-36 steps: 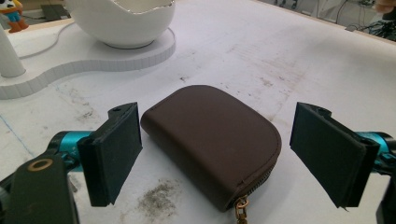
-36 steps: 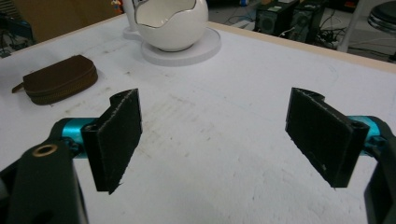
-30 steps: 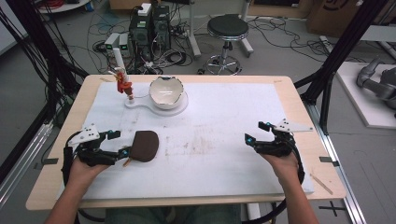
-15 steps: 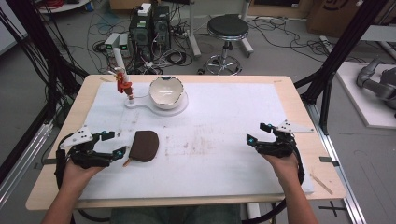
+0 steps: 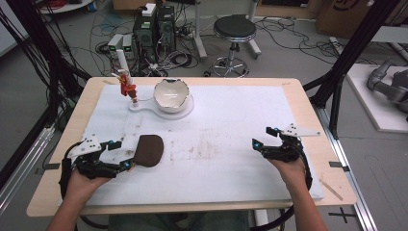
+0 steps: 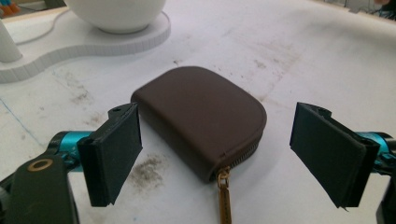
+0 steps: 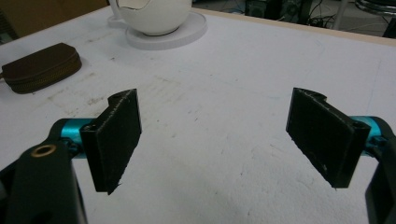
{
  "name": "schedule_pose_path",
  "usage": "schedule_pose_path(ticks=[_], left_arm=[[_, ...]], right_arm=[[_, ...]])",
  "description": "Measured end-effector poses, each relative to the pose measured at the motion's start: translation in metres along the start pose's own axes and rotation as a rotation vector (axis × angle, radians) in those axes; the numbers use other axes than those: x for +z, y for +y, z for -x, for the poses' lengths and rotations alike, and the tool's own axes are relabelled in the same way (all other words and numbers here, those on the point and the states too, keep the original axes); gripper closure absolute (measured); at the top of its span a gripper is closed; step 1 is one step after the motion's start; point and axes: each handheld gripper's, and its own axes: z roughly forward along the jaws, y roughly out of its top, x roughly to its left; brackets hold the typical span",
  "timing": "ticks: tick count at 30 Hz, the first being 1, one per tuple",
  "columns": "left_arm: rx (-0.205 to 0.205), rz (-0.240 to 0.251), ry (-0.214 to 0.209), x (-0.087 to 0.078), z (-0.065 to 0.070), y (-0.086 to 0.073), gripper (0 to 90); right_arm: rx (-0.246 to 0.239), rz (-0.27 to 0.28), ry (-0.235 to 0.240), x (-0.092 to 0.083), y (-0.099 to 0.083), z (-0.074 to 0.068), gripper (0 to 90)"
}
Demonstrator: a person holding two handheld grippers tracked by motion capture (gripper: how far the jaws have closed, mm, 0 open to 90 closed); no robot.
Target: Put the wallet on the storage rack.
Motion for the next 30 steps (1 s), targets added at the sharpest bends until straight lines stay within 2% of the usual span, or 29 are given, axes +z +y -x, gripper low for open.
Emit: schedule_pose_path(ticks=[4, 6, 11, 14, 18, 20, 30], left_arm=[[-0.005, -0.045, 0.004, 0.004, 0.003, -0.004, 16.9], [0.005, -0.070, 0.004, 0.007, 0.005, -0.006, 17.5], [0.056, -0.182, 0.016, 0.019, 0.009, -0.012, 20.6], [0.057, -0.218, 0.038, 0.022, 0.008, -0.016, 21.8], [0.061, -0.246, 0.039, 0.023, 0.008, -0.019, 27.7], [0.071, -0.269, 0.044, 0.023, 0.010, -0.019, 33.8], [0.064, -0.271, 0.042, 0.022, 0.015, -0.019, 50.1]], right_arm=[[-0.008, -0.011, 0.003, 0.004, 0.001, -0.001, 18.3], [-0.016, -0.010, 0.002, 0.005, 0.001, -0.002, 18.3], [-0.016, -0.007, 0.000, 0.004, 0.002, -0.002, 18.3], [-0.014, -0.009, 0.002, 0.004, 0.002, -0.002, 18.3], [-0.017, -0.011, 0.002, 0.005, 0.002, -0.002, 18.3], [-0.021, -0.012, 0.002, 0.005, 0.002, -0.002, 18.3], [-0.019, -0.025, -0.001, 0.006, 0.001, -0.002, 18.3]])
